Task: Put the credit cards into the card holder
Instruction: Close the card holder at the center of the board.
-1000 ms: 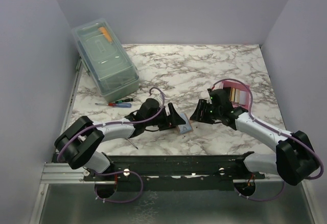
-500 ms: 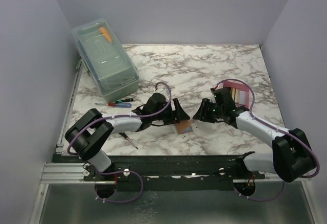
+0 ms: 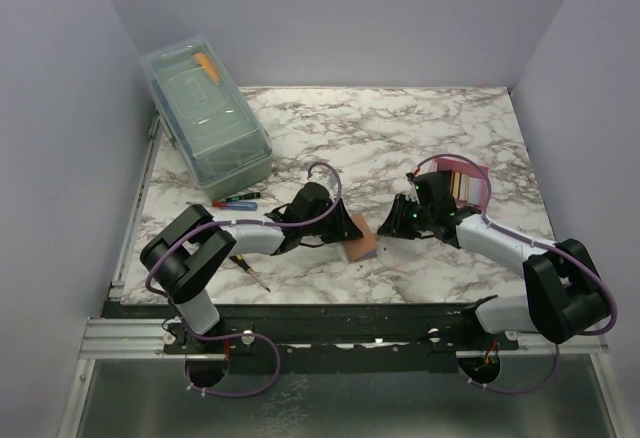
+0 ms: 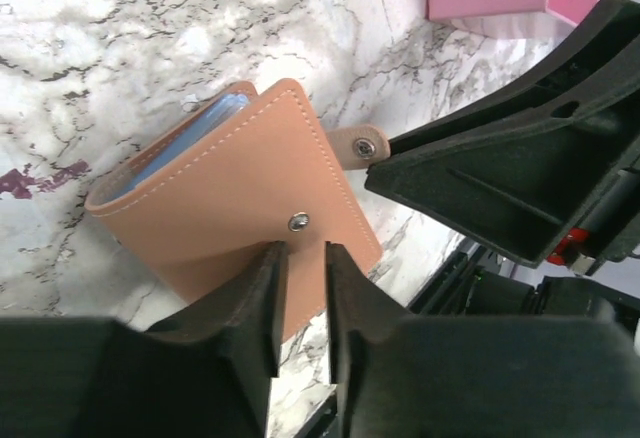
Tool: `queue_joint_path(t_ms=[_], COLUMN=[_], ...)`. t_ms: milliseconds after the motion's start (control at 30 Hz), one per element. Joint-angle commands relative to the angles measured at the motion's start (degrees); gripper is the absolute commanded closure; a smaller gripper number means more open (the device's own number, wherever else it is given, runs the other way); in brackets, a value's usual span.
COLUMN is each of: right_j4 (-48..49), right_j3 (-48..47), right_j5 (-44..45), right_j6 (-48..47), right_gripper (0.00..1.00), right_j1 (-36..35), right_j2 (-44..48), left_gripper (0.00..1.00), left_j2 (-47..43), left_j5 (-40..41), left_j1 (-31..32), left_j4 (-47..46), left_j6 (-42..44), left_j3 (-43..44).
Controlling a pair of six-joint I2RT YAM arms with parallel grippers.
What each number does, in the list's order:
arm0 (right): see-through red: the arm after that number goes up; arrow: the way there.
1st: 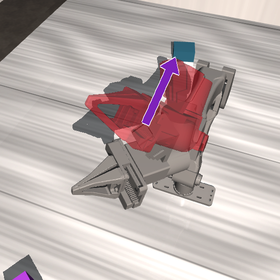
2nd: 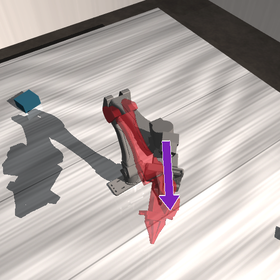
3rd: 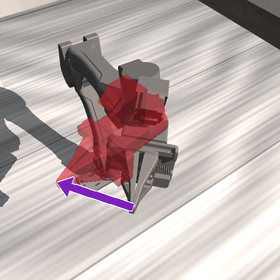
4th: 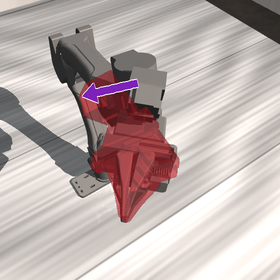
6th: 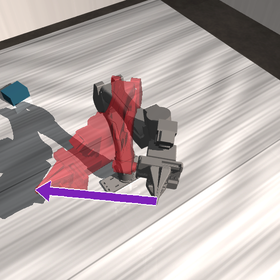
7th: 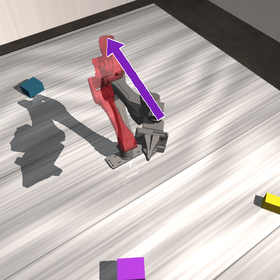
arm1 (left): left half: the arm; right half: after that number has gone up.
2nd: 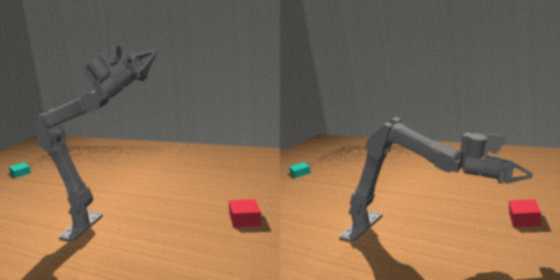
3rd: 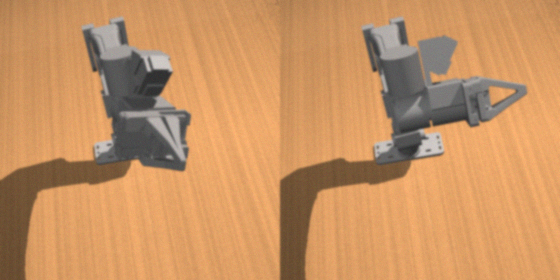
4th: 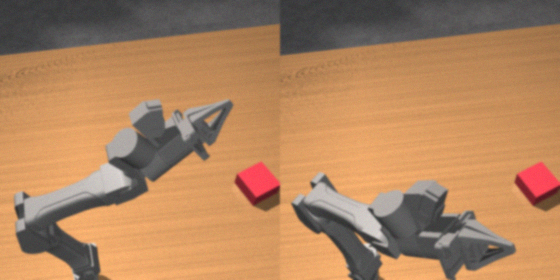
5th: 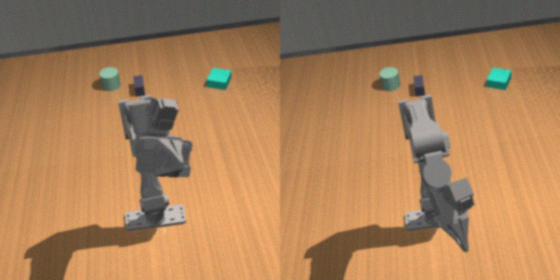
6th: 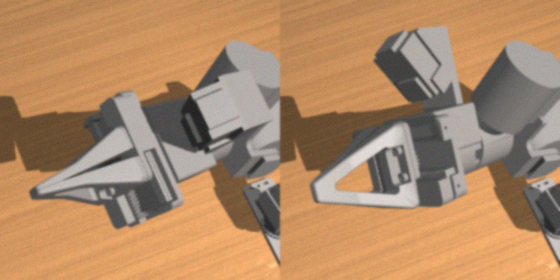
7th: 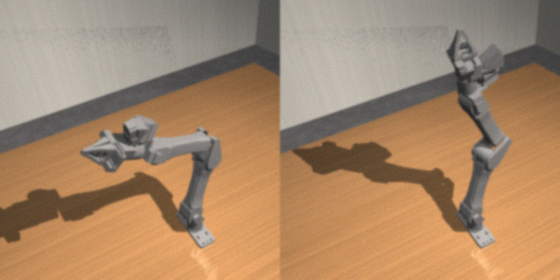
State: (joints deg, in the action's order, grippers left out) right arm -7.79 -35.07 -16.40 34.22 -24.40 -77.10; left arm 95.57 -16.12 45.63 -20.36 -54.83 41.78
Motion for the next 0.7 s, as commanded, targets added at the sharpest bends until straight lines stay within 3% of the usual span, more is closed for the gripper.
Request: queue_joint_path(t_ms=[0,300,667], right_j4=[1.27,1.46,2.08], right_j3=[-1.41,-2.58,-3.15], right_j5=[-1.30,-1.69,-1.72], right_j6=[-1.55,-2.46,-2.93], right_gripper=[0.76,0.83,0.84], right_j1=[0.17,0.15,0.16], right_j2=[-0.36,-1.36,-3.63], left_gripper=[0.77,0.92,0.97], left_j2=[1.74,3.40,4.32], left_j5=[2.30,3.31,2.77], left_j1=[0.30,0.28,0.27], left_j4=[1.99,3.05,3.03], left_j6=[1.84,2.65,2.75], left_j3=[-0.54,-1.32,-1.91])
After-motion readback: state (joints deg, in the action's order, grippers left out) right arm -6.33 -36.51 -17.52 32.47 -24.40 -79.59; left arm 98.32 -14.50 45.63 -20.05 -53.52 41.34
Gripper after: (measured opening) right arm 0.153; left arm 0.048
